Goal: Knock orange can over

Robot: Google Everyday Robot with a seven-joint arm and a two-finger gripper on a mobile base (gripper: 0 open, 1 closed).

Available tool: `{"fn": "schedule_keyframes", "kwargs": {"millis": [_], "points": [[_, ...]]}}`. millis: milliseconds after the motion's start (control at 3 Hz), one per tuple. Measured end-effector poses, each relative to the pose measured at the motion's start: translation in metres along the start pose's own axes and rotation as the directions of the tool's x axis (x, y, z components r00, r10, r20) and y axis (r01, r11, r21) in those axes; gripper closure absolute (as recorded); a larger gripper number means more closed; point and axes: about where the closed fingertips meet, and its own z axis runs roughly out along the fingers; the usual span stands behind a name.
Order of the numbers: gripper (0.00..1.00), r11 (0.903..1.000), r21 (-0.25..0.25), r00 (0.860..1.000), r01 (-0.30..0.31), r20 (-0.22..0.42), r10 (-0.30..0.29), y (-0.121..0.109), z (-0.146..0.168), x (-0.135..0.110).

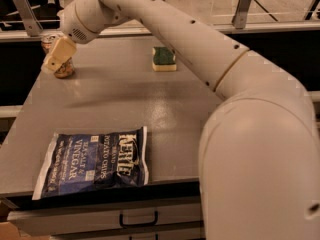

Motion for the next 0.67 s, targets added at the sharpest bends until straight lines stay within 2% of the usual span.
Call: {"fn": "schedule_keyframes", "kwargs": {"millis": [333,667], "points": [[0.0,0.9957,-0.005,0.996,-0.092,0.009,0.092,-0.009,0.03,0.013],[0.0,0.9835,-0.011,0.983,-0.181,0.015,0.181,-0.012,0.049,0.025]]}}
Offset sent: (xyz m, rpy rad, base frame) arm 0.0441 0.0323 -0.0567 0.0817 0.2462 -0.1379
